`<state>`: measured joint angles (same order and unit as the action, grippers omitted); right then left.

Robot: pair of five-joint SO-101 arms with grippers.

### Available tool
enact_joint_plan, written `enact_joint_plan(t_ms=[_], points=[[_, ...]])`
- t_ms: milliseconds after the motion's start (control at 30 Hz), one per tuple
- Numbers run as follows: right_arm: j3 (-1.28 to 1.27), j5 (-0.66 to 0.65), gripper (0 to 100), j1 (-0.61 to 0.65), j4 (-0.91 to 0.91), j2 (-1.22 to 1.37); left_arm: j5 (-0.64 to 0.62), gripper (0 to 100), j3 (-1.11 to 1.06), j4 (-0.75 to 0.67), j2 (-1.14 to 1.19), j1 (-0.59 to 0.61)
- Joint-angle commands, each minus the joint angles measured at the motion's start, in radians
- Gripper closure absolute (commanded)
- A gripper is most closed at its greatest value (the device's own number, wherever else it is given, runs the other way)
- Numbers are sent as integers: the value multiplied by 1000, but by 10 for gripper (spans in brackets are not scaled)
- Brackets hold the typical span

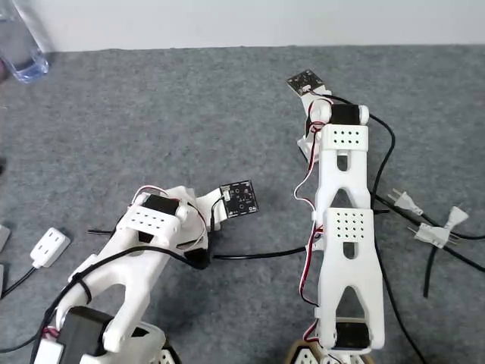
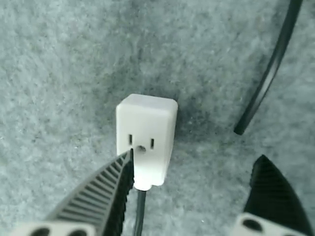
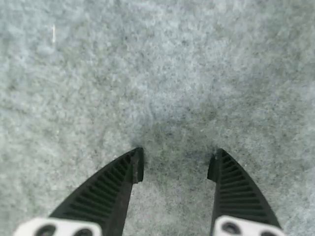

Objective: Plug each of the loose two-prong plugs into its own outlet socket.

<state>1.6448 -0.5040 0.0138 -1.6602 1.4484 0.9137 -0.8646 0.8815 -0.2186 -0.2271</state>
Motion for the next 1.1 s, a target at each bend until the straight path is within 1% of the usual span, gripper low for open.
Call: enact_joint_plan(t_ms=[0, 133, 467, 567, 833, 1067], points=[[31, -8, 775, -25, 31, 2, -8, 644, 1, -29, -3, 8], [31, -8, 775, -25, 30, 2, -8, 644, -22, -63, -3, 18], [31, -8, 775, -25, 27, 2, -6, 644, -18, -74, 2, 23], [31, -8, 775, -25, 27, 2, -8, 644, 4, -72, 40, 23], [31, -8, 775, -25, 25, 2, -8, 644, 214, 74, 229, 25], [31, -8, 775, -25, 25, 2, -6, 644, 240, 78, 245, 25]])
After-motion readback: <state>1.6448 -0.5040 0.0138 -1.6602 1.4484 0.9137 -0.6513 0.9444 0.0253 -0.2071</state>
